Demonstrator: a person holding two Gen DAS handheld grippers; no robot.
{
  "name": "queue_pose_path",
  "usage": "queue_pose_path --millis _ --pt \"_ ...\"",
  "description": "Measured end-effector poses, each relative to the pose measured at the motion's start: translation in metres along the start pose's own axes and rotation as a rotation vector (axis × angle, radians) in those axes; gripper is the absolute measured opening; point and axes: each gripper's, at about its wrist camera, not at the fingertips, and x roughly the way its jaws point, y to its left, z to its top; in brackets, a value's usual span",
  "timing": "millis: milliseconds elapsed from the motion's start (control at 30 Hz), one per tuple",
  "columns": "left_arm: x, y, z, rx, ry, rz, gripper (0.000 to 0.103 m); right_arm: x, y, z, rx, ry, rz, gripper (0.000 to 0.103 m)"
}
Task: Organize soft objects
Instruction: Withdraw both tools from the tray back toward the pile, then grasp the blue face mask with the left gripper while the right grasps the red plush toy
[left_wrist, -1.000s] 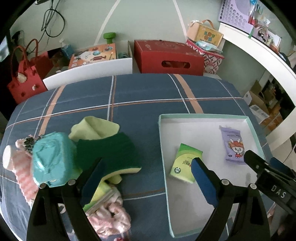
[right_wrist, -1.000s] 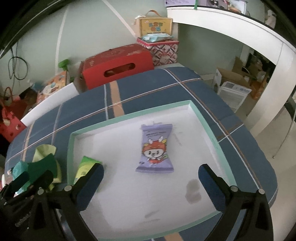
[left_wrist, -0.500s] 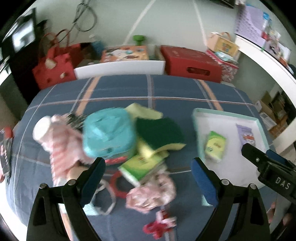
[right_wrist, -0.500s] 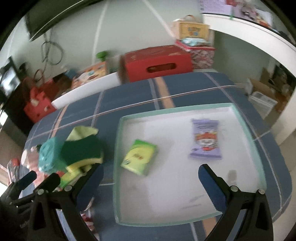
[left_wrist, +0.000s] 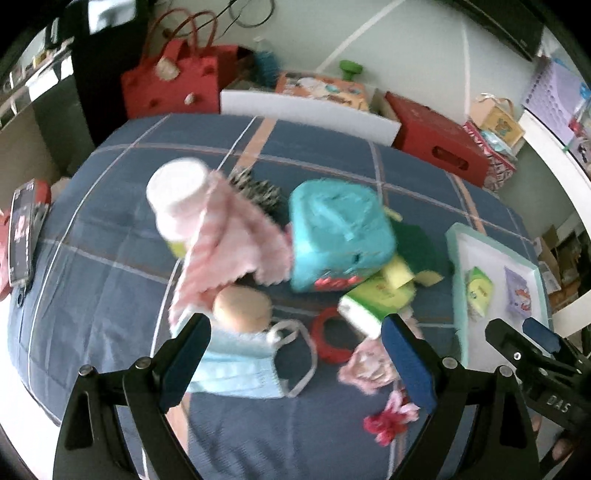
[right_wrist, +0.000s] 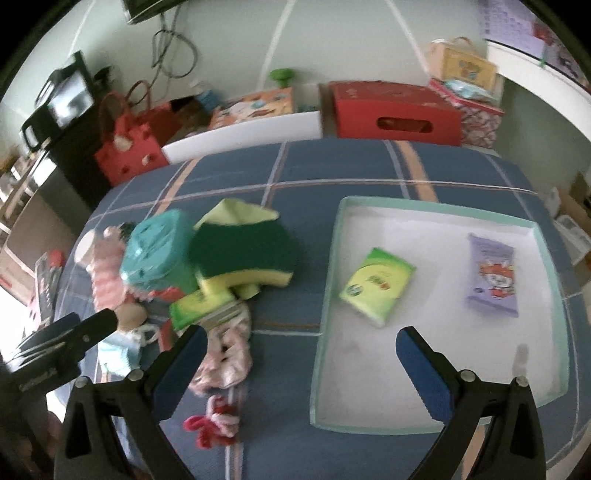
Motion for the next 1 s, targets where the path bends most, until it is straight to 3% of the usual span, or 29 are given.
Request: queue_pose_path --millis 300,567,1000 --pt "0.027 0.042 -0.02 -0.087 0.118 0.025 0.094 0.014 0.03 -0.021 -0.08 0.09 0.094 0.103" --pt "0.047 0.052 -0.025 -0.147 0.2 -0.023 0.094 0.031 0.05 -0.038 -0.152 0.179 0.131 0.103" --pt "0.069 0.074 -0.024 -0.198 0.235 -0.008 0.094 0.048 0.069 -0.057 -0.24 0.28 0.139 0.103"
